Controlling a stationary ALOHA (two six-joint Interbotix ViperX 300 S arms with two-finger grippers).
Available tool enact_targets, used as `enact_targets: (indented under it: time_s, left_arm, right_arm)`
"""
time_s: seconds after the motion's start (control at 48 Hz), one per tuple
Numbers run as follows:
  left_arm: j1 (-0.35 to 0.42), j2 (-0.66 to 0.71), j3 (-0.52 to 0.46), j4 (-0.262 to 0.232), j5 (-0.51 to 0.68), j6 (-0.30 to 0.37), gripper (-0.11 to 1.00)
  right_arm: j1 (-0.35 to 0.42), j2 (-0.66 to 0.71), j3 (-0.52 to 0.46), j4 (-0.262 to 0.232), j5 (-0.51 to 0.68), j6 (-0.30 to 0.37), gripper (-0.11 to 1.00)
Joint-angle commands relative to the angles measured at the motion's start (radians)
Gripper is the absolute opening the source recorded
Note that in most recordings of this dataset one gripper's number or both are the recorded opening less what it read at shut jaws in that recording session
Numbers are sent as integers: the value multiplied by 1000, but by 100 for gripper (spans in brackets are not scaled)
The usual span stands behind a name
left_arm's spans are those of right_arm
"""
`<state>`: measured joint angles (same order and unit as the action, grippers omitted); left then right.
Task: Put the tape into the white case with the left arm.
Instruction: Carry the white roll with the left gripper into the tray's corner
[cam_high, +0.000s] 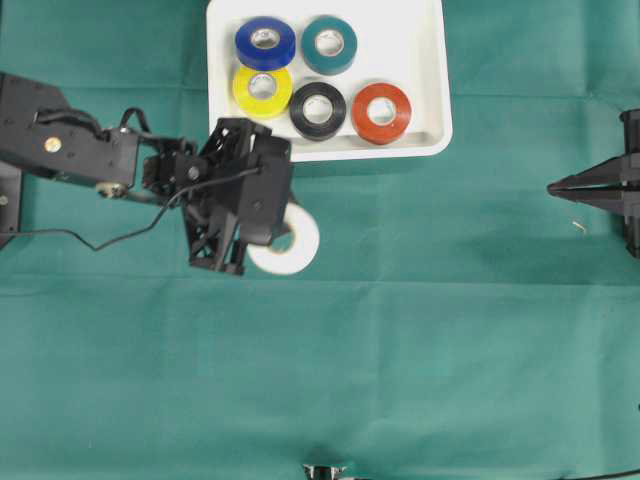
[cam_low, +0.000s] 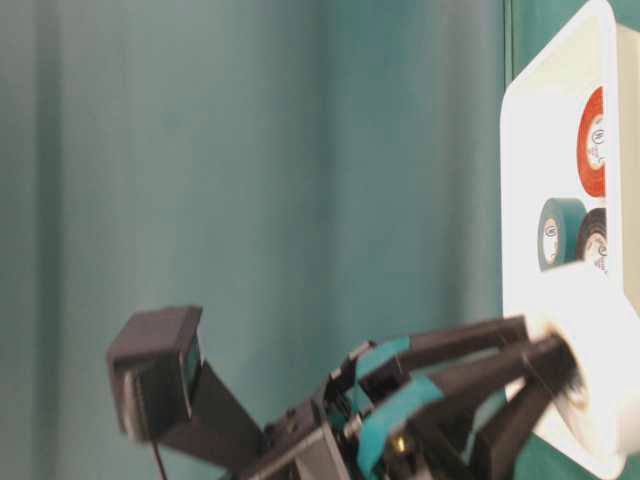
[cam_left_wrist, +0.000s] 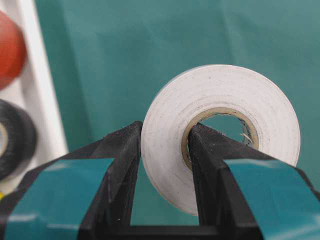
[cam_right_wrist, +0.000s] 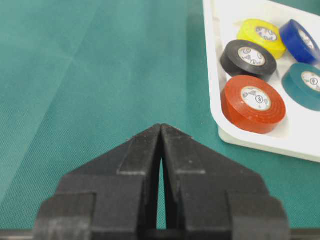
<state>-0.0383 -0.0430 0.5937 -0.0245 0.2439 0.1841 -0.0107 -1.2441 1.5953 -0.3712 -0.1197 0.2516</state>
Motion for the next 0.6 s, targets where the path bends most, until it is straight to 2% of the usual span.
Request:
enact_targets:
  time_s: [0.0, 0.291, 0.583]
  left_arm:
    - [34, 6, -48, 5, -8, 9, 27]
    - [164, 104, -152, 5, -8, 137, 27]
    - [279, 212, -259, 5, -9, 192, 27]
  right_arm:
    - [-2, 6, 3, -8, -8, 3, -9]
    - [-2, 6, 3, -6, -8, 3, -9]
    - [-2, 6, 3, -8, -8, 3, -9]
